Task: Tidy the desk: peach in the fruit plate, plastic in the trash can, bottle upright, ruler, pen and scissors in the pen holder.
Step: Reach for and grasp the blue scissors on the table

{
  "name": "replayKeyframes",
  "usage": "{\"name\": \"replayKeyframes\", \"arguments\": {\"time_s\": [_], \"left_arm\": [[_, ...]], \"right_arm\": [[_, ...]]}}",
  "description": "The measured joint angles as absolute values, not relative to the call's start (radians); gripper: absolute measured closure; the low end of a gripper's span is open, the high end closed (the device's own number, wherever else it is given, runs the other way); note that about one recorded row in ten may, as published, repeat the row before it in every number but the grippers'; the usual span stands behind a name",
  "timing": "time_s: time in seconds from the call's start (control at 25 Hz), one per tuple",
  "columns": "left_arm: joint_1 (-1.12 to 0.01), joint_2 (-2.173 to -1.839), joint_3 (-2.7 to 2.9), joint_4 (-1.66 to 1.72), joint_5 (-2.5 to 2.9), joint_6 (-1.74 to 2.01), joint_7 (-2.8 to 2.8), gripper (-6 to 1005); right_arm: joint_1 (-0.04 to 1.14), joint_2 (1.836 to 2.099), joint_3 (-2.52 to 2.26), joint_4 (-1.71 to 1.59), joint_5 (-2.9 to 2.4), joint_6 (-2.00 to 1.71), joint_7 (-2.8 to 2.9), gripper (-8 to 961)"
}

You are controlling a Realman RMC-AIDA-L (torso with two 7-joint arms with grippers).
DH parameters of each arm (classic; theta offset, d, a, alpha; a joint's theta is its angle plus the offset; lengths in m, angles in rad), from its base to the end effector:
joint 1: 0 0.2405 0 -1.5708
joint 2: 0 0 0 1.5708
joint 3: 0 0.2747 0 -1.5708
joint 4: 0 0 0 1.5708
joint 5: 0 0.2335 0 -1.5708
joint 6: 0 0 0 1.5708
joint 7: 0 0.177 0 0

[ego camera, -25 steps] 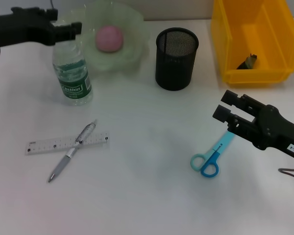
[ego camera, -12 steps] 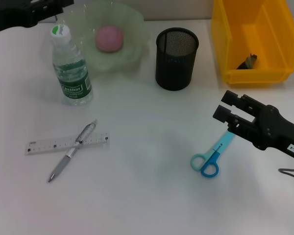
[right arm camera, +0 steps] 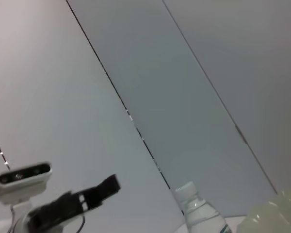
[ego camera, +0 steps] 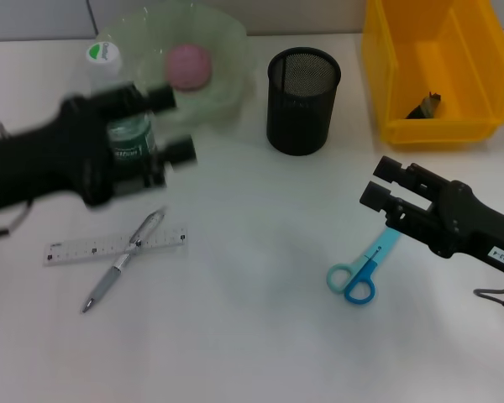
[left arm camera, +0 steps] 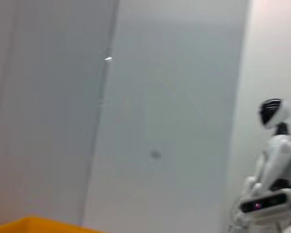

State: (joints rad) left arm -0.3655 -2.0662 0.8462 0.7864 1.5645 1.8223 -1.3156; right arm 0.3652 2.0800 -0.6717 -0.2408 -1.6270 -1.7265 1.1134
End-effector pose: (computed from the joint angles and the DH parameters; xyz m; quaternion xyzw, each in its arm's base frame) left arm -0.2410 0.3220 0.0124 -0.9025 -0.1090 -0.4029 0.1066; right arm 0.2962 0.2859 -0.0599 -0.8261 0.2882 0.4619 0.1452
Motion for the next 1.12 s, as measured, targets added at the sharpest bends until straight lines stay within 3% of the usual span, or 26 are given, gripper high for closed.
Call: {"name": "replayKeyframes", "arguments": {"time_s": [0.44,0.68,1.04,1.12], "left_arm": [[-0.328,-2.065,0.870,0.638,1.583,1.832,-1.165,304],[-0.331,-2.067,0.871,0.600,1.583,1.831,-1.152,304],[-0.369,-2.070,0.875,0.496,1.583,1.824,-1.087,304],[-0.369,-2.070,0.883,0.493,1.583,1.816,-1.087,304]], "right_arm": [[0.359,2.073,-0.685,-0.357,-1.679,-1.742,1.232,260],[0.378,2.066,-0.691,-0.691,-1.836,-1.837,1.502,261],[0.499,2.026,-0.690,-1.178,-2.020,-1.961,1.817,261],[0.528,2.030,-0.719,-1.289,-2.049,-1.967,1.815,260]]}}
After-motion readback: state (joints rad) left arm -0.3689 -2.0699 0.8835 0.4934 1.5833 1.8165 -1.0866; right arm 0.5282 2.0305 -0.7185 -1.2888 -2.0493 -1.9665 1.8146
